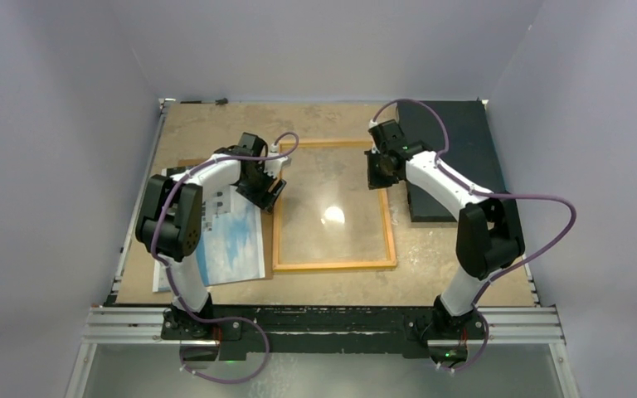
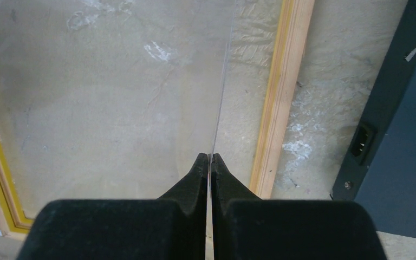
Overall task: Put the photo into the frame
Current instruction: Place the photo frame item in the photo frame.
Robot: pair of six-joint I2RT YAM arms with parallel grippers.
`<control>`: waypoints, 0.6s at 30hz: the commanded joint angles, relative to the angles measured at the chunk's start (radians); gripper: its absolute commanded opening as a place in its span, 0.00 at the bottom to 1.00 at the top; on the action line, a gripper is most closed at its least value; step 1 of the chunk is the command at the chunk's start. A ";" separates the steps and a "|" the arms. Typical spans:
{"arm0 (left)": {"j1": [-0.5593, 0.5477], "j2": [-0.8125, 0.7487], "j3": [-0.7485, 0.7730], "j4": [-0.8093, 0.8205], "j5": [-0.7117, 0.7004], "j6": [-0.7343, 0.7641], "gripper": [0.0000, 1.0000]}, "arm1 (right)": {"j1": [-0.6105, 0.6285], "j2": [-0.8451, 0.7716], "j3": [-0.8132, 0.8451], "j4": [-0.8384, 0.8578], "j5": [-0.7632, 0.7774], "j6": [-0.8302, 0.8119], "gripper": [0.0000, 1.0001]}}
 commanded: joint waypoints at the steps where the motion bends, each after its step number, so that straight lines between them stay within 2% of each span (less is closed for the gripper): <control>1: -0.012 0.014 -0.015 0.041 0.018 -0.015 0.66 | 0.004 -0.031 -0.021 0.026 -0.055 0.031 0.00; 10: -0.012 -0.027 -0.001 0.008 -0.011 -0.002 0.68 | 0.004 -0.125 -0.142 0.122 -0.177 0.136 0.00; 12: -0.010 -0.048 0.008 -0.014 -0.025 -0.004 0.74 | 0.004 -0.144 -0.141 0.123 -0.196 0.151 0.00; 15: -0.010 -0.100 0.015 -0.017 -0.086 -0.002 0.91 | 0.004 -0.182 -0.133 0.122 -0.203 0.158 0.00; 18: -0.005 -0.163 0.017 -0.008 -0.148 0.007 0.95 | 0.004 -0.219 -0.147 0.148 -0.223 0.160 0.00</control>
